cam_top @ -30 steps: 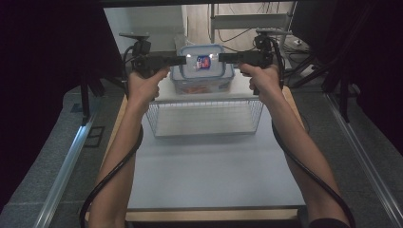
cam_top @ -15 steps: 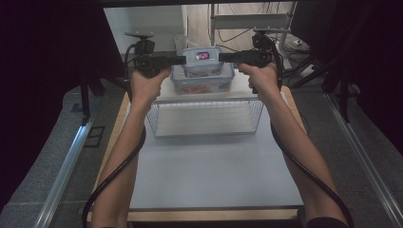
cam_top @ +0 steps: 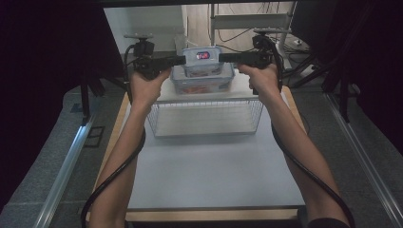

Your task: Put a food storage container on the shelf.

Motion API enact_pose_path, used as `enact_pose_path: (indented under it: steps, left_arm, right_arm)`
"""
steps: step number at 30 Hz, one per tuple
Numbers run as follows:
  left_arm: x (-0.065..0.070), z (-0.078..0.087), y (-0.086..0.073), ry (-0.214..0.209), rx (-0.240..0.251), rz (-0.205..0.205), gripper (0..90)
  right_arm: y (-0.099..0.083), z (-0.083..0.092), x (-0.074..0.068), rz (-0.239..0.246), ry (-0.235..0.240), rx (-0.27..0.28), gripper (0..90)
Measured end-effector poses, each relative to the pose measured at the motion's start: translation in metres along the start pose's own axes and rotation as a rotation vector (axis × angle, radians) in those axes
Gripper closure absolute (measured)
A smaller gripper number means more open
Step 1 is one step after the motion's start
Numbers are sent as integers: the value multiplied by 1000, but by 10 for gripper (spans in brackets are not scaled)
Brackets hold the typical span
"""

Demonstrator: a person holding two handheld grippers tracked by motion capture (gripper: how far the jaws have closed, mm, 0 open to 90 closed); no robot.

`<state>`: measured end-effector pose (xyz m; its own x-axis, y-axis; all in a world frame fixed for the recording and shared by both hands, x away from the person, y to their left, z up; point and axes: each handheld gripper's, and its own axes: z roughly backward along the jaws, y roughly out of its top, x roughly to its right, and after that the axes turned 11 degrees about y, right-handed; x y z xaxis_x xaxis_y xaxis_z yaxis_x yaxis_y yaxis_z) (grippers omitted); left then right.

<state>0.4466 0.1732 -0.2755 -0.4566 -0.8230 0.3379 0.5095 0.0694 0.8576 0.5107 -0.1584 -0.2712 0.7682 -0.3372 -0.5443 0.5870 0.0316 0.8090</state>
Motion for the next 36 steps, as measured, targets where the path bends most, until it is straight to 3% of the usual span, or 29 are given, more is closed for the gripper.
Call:
enact_pose_path:
  steps: [3, 5, 8, 12, 16, 18, 19, 21, 23, 28, 36]
  left_arm:
    - [5, 6, -7, 6, 18, -32, 664]
    - [9, 10, -15, 25, 22, -84, 714]
    - [12, 12, -20, 31, 18, -109, 806]
    - [15, 11, -30, 48, 8, -168, 889]
    - [16, 8, -33, 53, 1, -192, 896]
    - [16, 7, -34, 50, 0, -196, 896]
    - [16, 5, -36, 44, -3, -201, 896]
    - [17, 4, -38, 40, -5, -205, 896]
    - [20, 1, -39, 43, -15, -225, 894]
    - [23, -2, -37, 58, -27, -240, 881]
    - [26, -10, -32, 85, -38, -233, 870]
  right_arm:
    - [-2, 4, -2, 27, 3, 7, 519]
    - [-3, 6, -2, 41, 4, 13, 521]
    - [-7, 10, -4, 65, 6, 11, 537]
    - [-14, 14, -8, 113, -19, 7, 617]
    - [-22, 16, -17, 228, -96, -34, 724]
    - [-24, 15, -19, 241, -105, -43, 745]
    - [-30, 12, -23, 299, -122, -70, 808]
    - [-31, 11, -24, 312, -130, -82, 821]
    - [-36, 6, -28, 354, -141, -115, 856]
    - [-38, 0, -30, 369, -146, -132, 859]
    - [-36, -4, -26, 341, -150, -113, 854]
